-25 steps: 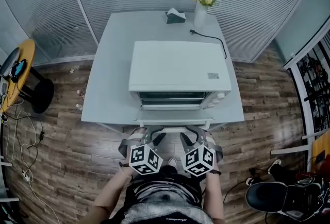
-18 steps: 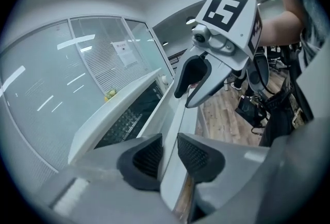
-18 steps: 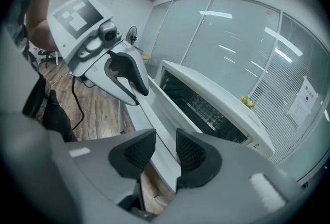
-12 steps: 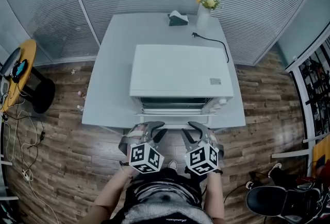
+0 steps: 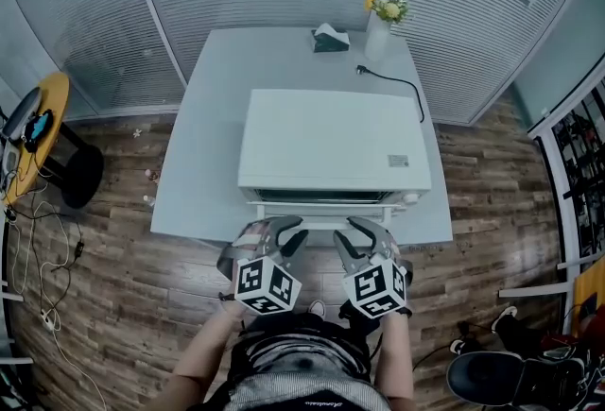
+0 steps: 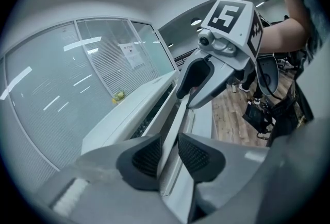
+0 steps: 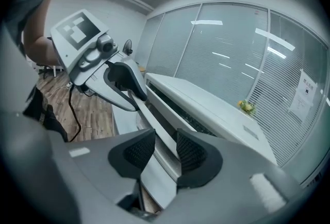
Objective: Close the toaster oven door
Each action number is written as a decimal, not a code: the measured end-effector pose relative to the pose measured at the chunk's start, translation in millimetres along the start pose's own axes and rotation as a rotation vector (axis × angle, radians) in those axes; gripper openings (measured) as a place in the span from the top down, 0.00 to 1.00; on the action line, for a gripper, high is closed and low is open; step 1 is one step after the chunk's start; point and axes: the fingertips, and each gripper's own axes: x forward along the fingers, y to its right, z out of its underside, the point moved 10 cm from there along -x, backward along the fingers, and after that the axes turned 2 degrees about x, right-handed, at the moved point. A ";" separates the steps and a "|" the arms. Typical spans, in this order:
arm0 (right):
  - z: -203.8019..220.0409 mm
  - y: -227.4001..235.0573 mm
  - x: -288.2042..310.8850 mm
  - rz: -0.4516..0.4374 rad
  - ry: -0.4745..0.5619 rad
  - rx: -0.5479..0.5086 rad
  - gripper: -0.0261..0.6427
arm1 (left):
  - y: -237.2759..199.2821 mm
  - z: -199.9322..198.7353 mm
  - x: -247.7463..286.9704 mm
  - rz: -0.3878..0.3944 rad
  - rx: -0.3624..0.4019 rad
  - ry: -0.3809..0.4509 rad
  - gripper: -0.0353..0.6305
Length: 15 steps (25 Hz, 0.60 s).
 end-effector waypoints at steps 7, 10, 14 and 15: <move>-3.8 16.4 10.4 -0.012 0.034 0.013 0.77 | -15.0 -2.5 10.3 -0.013 -0.006 -0.005 0.77; -4.9 21.7 14.0 -0.014 0.040 0.017 0.77 | -19.8 -3.3 14.0 -0.019 -0.011 -0.005 0.77; -6.2 25.7 17.1 -0.018 0.052 0.021 0.76 | -23.9 -3.9 16.2 -0.024 -0.015 -0.009 0.77; -6.0 26.5 17.6 -0.024 0.057 0.023 0.76 | -24.2 -3.8 16.3 -0.025 -0.015 -0.009 0.77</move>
